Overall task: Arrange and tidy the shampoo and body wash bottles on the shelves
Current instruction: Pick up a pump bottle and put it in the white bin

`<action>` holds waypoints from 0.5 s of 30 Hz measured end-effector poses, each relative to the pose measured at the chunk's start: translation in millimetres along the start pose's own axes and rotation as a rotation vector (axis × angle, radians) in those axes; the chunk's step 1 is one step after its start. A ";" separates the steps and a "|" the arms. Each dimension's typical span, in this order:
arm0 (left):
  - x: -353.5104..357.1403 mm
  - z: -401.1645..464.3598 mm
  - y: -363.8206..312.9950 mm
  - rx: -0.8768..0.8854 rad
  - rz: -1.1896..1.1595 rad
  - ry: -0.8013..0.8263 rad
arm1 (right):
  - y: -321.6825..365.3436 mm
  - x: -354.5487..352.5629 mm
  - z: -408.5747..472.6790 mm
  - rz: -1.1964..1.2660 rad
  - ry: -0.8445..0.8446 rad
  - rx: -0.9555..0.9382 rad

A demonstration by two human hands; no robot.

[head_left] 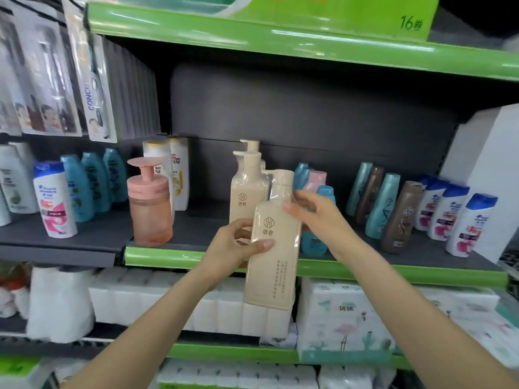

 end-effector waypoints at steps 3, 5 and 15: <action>-0.8 2.1 -6.2 -0.006 -0.031 -0.043 | -24.3 1.7 -10.2 0.115 0.048 0.095; 0.8 4.0 -8.4 -0.013 -0.032 -0.048 | -30.5 0.5 -12.9 0.161 0.038 0.112; 5.9 -3.4 -5.0 -0.038 -0.006 -0.110 | -37.2 -3.4 -13.3 0.111 0.042 0.114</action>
Point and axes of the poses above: each hand's wrist, its own z-axis towards the middle knuckle, its own x-axis out of the palm, y = z × x, the point moved 6 cm from there along z, towards the middle knuckle, and after that the axes turned 12 degrees about x, right-handed, at the moved point
